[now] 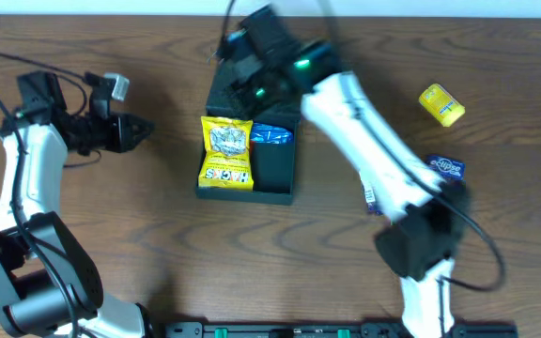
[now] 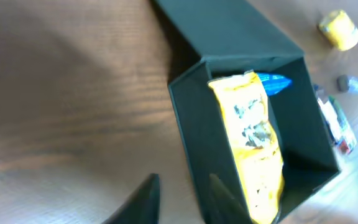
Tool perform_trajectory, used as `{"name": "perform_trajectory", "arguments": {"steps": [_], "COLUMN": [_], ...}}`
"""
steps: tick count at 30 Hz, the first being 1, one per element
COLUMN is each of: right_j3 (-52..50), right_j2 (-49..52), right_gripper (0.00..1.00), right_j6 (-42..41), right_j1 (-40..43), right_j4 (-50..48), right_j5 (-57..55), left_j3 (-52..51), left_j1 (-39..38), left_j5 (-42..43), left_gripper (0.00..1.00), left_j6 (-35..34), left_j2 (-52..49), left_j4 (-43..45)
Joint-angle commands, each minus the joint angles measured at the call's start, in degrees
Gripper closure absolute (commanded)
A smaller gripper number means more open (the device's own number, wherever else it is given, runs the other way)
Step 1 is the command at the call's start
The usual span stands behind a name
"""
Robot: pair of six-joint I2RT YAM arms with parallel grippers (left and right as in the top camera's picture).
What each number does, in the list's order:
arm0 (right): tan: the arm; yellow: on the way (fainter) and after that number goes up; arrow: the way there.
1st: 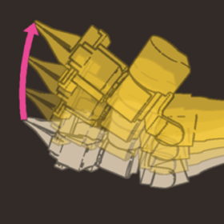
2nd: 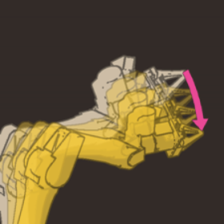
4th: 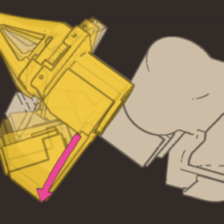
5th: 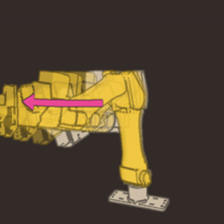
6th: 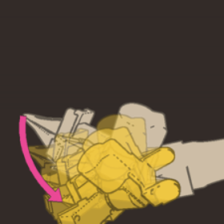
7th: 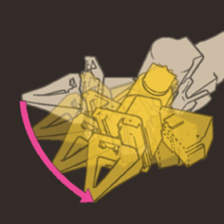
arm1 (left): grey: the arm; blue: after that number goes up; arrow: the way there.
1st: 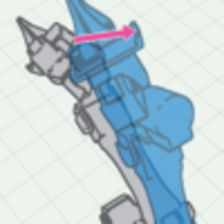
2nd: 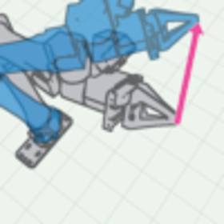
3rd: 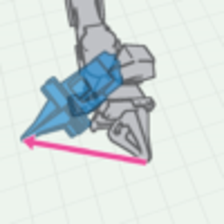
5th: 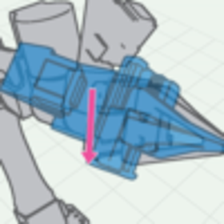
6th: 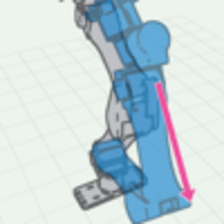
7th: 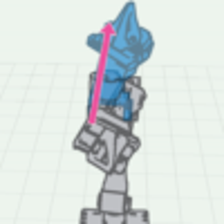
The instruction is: Pack container
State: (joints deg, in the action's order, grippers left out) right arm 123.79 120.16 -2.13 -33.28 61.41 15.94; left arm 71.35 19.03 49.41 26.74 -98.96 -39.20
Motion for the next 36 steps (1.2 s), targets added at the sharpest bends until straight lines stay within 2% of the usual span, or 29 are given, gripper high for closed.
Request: {"name": "perform_trajectory", "arguments": {"steps": [1, 4, 7, 12, 16, 20, 27, 36], "right_j3": [-0.2, -2.3, -5.4, -12.8, -18.8, -23.8, -30.6, -31.1], "right_j2": [-0.2, -0.2, -0.2, -0.2, -0.2, -0.2, -0.2, 0.7], "right_gripper": [0.98, 0.99, 0.98, 0.98, 0.98, 0.99, 0.99, 0.99], "right_j6": [1.7, 0.2, -1.7, -3.8, -4.1, -4.2, -4.2, -4.0], "right_j1": [3.9, 7.2, 10.5, 14.4, 15.8, 16.6, 16.2, 15.6], "right_j4": [3.8, 6.1, 6.1, 2.4, -0.3, -3.1, -10.8, -17.0], "right_j5": [-2.0, -2.0, -2.0, -1.7, -0.3, 2.3, 8.0, 8.7], "left_j3": [-4.9, -8.4, -12.0, -16.2, -16.9, -16.9, -18.2, -19.1], "left_j1": [-0.3, -1.2, -2.9, -6.0, -8.0, -9.1, -11.7, -16.5], "left_j5": [1.7, 4.2, 5.2, 0.5, -1.5, -9.0, -9.2, -9.4], "left_gripper": [0.94, 0.94, 0.94, 0.94, 0.94, 0.94, 0.94, 0.94], "left_j6": [-4.6, -6.2, -11.8, -21.6, -24.0, -29.8, -32.1, -35.0], "left_j2": [-0.7, -0.7, -0.7, -0.7, -0.7, -0.7, -0.7, -0.7], "left_j4": [3.3, 6.4, 11.9, 17.5, 17.4, 17.4, 17.5, 18.1]}}
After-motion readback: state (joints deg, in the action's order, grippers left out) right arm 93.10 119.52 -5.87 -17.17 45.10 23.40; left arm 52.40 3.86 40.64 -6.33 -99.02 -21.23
